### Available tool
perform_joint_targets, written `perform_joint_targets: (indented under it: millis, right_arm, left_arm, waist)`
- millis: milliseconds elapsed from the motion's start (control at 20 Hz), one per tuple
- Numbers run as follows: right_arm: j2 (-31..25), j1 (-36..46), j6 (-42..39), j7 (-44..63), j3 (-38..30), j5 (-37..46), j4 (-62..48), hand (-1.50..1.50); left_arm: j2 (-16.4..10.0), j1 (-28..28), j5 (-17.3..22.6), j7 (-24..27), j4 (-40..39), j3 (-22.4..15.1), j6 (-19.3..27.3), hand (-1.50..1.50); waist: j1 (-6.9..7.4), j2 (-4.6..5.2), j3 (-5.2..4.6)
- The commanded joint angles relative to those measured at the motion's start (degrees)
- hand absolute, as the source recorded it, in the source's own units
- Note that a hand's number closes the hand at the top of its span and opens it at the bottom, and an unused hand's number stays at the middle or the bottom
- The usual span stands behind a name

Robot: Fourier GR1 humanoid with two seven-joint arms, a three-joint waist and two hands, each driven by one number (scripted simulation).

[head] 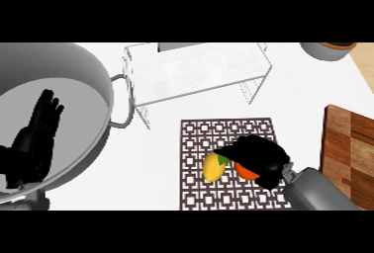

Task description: Pick the squash from the placemat and place it in the tiered shelf

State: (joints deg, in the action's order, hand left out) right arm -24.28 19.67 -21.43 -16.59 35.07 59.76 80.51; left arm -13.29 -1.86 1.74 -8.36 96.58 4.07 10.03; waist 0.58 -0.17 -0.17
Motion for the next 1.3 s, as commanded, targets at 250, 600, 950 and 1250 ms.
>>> perform_joint_targets:
  millis: [250,600,950,1250]
  right_arm:
    - [2.05,-2.48,10.69,-5.46,1.33,7.76,-1.01,1.50]
    - [14.80,-5.23,4.75,13.11,-2.91,7.11,-0.25,1.50]
    - [23.98,-11.85,6.87,43.48,1.62,-0.53,7.81,1.50]
    - [24.21,-5.02,14.85,60.88,7.57,-11.01,22.10,1.50]
  left_arm:
    - [3.18,-1.12,-0.64,-1.87,2.03,-1.98,-0.44,0.00]
    - [3.13,-1.06,-1.23,-1.20,1.93,-0.67,-0.92,0.00]
    - [2.94,-1.18,-0.09,-0.99,0.51,0.90,-2.31,0.00]
    - [3.78,-2.32,-1.91,-0.55,0.12,-0.28,-2.17,0.00]
  waist:
    - [-0.53,0.12,0.18]
    - [-1.14,0.01,0.15]
    - [-1.17,-0.08,0.12]
    - [-0.61,-0.15,0.16]
